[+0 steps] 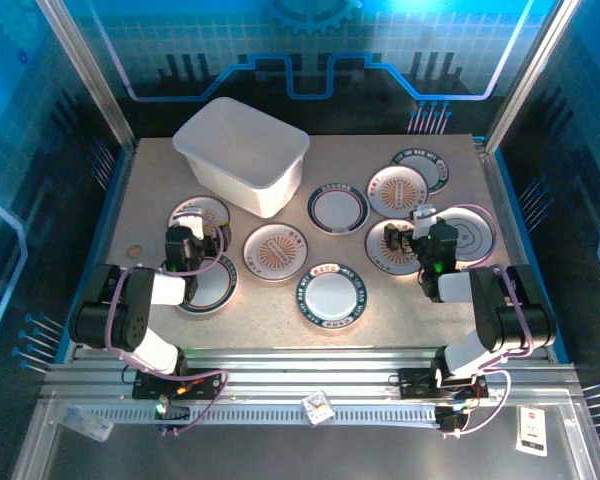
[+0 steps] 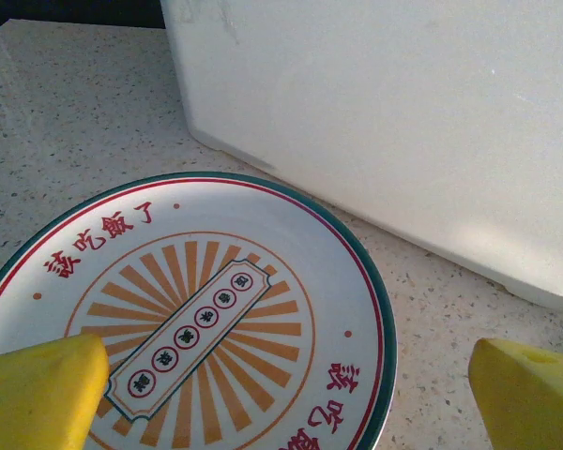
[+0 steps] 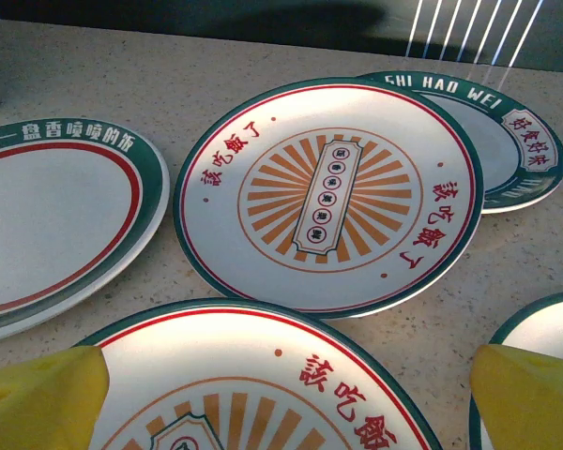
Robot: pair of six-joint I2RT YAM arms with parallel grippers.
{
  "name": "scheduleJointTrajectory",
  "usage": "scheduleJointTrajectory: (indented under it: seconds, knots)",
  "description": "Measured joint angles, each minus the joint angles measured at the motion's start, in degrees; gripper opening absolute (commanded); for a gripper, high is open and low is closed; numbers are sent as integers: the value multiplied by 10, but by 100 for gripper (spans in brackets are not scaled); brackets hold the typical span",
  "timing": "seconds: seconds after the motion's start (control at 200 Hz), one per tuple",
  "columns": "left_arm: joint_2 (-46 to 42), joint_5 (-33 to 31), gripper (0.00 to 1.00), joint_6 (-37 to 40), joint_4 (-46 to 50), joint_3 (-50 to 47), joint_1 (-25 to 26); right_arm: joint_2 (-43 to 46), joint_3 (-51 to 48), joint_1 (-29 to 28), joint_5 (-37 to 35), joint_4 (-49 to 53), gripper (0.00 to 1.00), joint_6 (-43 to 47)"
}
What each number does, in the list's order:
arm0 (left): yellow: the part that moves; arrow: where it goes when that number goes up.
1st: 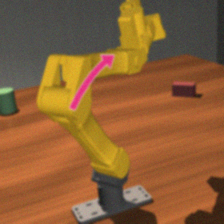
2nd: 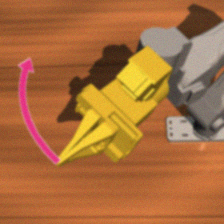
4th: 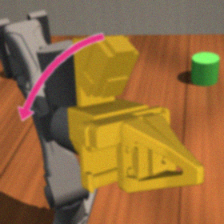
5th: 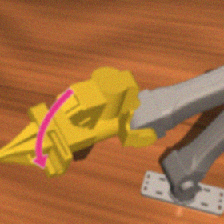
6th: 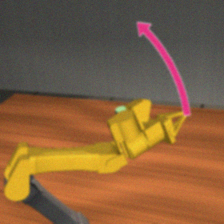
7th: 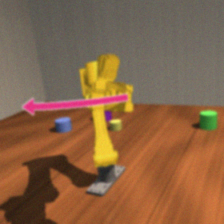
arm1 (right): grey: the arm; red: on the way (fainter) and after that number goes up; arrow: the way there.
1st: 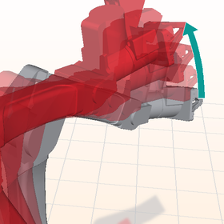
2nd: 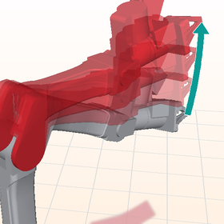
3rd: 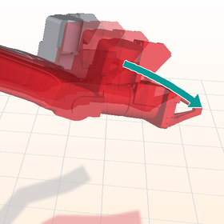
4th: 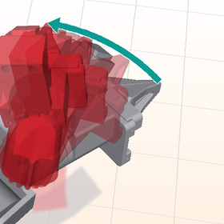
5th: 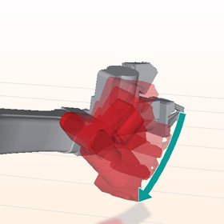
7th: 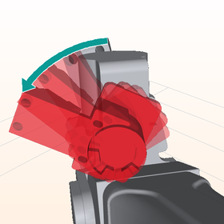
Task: Place the plates into the plastic bin on the countertop
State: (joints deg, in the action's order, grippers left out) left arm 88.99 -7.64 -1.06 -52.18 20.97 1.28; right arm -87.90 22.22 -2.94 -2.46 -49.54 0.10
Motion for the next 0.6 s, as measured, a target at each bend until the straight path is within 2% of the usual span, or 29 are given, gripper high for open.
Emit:
scheduleJointTrajectory:
  seconds: [0.6]
  knots:
    - [0,21,99,2,0,0,0,0,0,0,15,0,100,0]
